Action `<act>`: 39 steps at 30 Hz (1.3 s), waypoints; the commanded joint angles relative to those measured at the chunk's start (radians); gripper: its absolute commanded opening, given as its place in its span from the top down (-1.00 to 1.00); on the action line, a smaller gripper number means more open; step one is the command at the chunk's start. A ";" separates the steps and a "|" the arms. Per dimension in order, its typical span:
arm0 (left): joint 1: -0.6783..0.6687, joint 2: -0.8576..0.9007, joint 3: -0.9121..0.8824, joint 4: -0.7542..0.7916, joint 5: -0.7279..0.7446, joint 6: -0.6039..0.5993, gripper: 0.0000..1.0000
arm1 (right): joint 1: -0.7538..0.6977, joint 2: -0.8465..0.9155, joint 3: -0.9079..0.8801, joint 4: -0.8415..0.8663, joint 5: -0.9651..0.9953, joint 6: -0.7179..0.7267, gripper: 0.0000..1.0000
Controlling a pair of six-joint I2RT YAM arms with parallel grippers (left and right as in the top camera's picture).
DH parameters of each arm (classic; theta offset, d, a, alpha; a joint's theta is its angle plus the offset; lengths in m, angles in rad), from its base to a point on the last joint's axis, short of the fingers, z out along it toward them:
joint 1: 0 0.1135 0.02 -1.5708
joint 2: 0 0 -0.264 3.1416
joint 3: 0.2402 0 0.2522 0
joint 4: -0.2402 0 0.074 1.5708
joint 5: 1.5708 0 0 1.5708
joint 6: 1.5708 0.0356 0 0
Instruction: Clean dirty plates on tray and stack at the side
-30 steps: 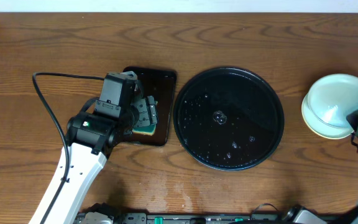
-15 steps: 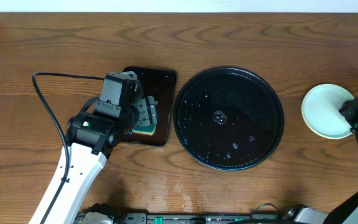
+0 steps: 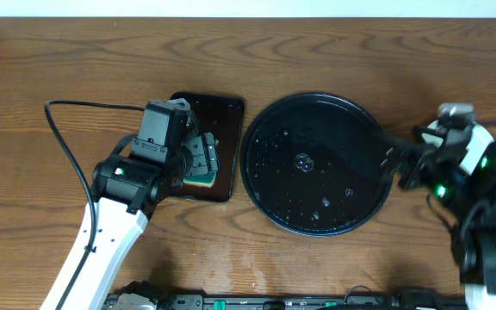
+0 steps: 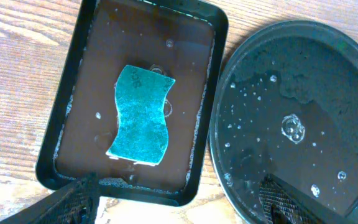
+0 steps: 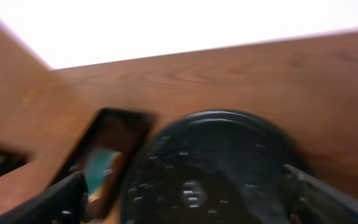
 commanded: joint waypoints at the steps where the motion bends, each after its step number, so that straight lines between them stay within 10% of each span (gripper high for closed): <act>1: 0.003 -0.003 0.020 -0.002 -0.002 0.010 -0.65 | 0.084 -0.077 0.013 -0.025 -0.013 -0.019 -0.99; 21: 0.003 -0.003 0.020 -0.002 -0.002 0.010 -0.65 | 0.142 -0.208 -0.029 -0.161 0.250 -0.031 -0.99; 39: 0.003 -0.003 0.020 -0.002 -0.002 0.010 -0.65 | 0.150 -0.791 -0.737 0.232 0.296 -0.093 -0.99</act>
